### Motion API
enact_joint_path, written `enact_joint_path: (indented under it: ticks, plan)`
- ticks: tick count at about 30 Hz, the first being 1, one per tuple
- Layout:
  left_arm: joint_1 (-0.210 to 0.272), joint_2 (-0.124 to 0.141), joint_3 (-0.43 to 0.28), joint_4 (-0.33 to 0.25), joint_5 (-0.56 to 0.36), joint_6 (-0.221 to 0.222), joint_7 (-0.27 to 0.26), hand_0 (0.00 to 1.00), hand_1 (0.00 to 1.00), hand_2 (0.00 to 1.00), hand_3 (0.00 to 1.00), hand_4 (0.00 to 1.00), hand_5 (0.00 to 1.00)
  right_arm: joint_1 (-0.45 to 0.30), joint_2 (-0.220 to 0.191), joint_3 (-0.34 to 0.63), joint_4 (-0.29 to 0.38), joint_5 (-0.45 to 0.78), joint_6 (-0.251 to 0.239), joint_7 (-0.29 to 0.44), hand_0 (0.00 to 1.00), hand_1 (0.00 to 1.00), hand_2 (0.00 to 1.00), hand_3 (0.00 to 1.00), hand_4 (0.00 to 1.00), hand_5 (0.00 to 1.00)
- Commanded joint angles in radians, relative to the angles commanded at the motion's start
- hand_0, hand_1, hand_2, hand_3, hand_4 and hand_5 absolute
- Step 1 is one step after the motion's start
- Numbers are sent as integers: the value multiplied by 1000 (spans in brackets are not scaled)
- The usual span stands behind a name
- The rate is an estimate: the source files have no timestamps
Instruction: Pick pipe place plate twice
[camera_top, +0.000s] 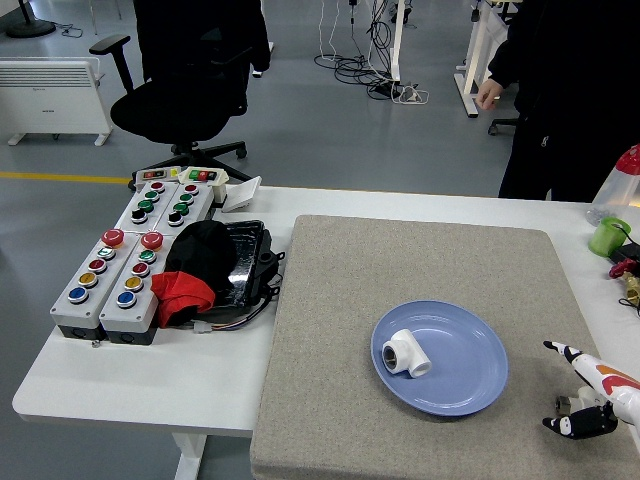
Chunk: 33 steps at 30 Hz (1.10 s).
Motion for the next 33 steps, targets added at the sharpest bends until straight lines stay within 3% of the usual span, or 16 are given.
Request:
enact_joint_path:
  ticks: [5, 6, 11, 12, 17, 18, 24, 25, 33]
  plan:
    - [-1, -1, 2, 1, -3, 1, -2, 649, 629, 633, 551, 388, 998, -13, -5, 9, -21, -53, -10, -29, 964, 930, 989, 965, 827, 322]
    - [-1, -1, 3, 1, -4, 1, -2, 649, 630, 634, 553, 388, 998, -16, -7, 11, -21, -58, -10, -35, 861, 868, 908, 875, 787, 289]
    - [-1, -2, 1, 2, -2, 1, -3, 649, 630, 634, 553, 388, 998, -28, -11, 21, -19, -76, -17, -66, 861, 868, 908, 875, 787, 289]
    - [-1, -2, 0, 2, 0, 1, -3, 649, 629, 634, 553, 388, 998, -28, -11, 20, -18, -79, -27, -71, 593, 640, 666, 767, 626, 163]
    - [-2, -2, -4, 2, 8, -2, -3, 649, 629, 634, 553, 388, 998, -23, -8, 11, -20, -69, -58, -84, 593, 640, 666, 767, 626, 163]
    - [-2, -2, -3, 2, 7, -1, -3, 649, 629, 634, 554, 389, 998, -23, -8, 9, -19, -70, -57, -84, 360, 441, 497, 680, 577, 140]
    - [-3, -3, -3, 2, 6, -1, -3, 649, 629, 634, 554, 389, 998, -21, -9, -1, -19, -73, -57, -76, 360, 441, 497, 680, 577, 140]
    - [-3, -3, -2, 2, 5, 0, -3, 649, 630, 634, 554, 387, 998, -20, -8, -1, -18, -74, -62, -72, 279, 386, 477, 642, 549, 130]
    - [-3, -4, -3, 3, 6, 1, -5, 648, 628, 634, 554, 386, 998, 0, -5, 11, -7, -92, -138, -46, 248, 368, 470, 621, 529, 126]
